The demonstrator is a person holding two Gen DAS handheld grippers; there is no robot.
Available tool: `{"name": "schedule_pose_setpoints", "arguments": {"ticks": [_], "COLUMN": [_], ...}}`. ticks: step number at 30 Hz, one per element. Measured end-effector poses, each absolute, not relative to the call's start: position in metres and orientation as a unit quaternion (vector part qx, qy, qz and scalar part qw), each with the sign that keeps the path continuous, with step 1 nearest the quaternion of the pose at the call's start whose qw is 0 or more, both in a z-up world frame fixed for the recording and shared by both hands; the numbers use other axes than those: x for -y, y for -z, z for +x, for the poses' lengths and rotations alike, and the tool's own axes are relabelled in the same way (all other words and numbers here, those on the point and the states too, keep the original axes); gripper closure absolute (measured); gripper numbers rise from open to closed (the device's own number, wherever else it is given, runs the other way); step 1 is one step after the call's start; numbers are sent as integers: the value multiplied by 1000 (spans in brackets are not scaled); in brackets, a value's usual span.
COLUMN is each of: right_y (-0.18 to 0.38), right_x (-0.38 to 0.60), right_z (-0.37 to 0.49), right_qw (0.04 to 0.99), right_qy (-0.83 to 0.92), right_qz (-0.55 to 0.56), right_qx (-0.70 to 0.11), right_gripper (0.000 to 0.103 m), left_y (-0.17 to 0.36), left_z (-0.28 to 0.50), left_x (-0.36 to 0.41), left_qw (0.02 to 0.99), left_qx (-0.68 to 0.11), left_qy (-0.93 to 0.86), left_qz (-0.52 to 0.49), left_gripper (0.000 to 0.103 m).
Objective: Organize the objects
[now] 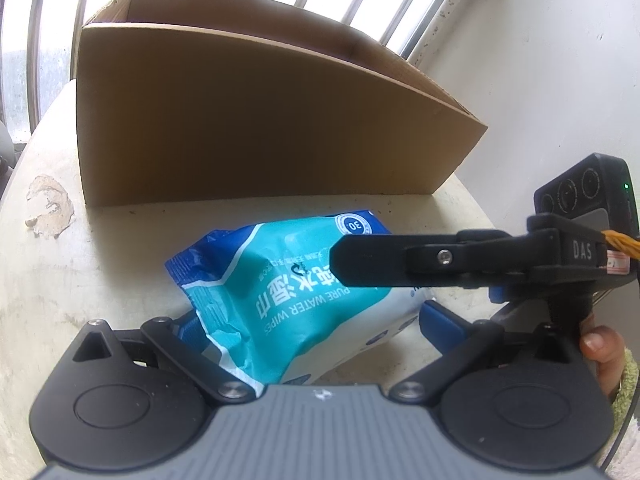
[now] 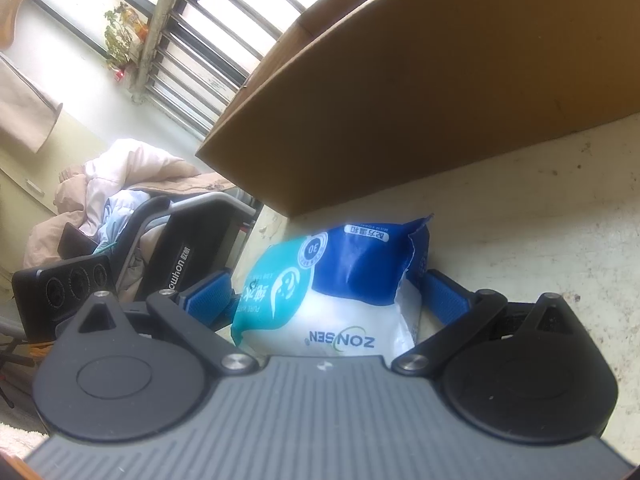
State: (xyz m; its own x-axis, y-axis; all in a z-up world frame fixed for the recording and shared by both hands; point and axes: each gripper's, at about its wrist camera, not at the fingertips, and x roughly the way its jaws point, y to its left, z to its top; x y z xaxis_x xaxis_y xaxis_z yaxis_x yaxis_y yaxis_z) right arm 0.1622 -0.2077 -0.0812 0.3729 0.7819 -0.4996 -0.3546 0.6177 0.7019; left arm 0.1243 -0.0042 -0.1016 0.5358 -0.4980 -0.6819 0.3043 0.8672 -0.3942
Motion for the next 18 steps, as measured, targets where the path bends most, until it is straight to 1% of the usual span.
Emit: {"name": "schedule_pose_setpoints", "arguments": {"ticks": [11,18], "right_y": [83,86], "right_x": [210,212], "right_z": [162,162], "right_qw": [788,784], "right_qy": [-363,-365], "right_qz": [258,269], "right_qx": [-426,-423], "right_gripper": [0,1], "left_y": [107,106], "left_z": [128,129], "left_x": [-2,4], "left_qw": [865,867], "left_qx": [-411,-412], "left_qy": [241,240], "left_qz": [-160,-144], "left_gripper": [0,0]}}
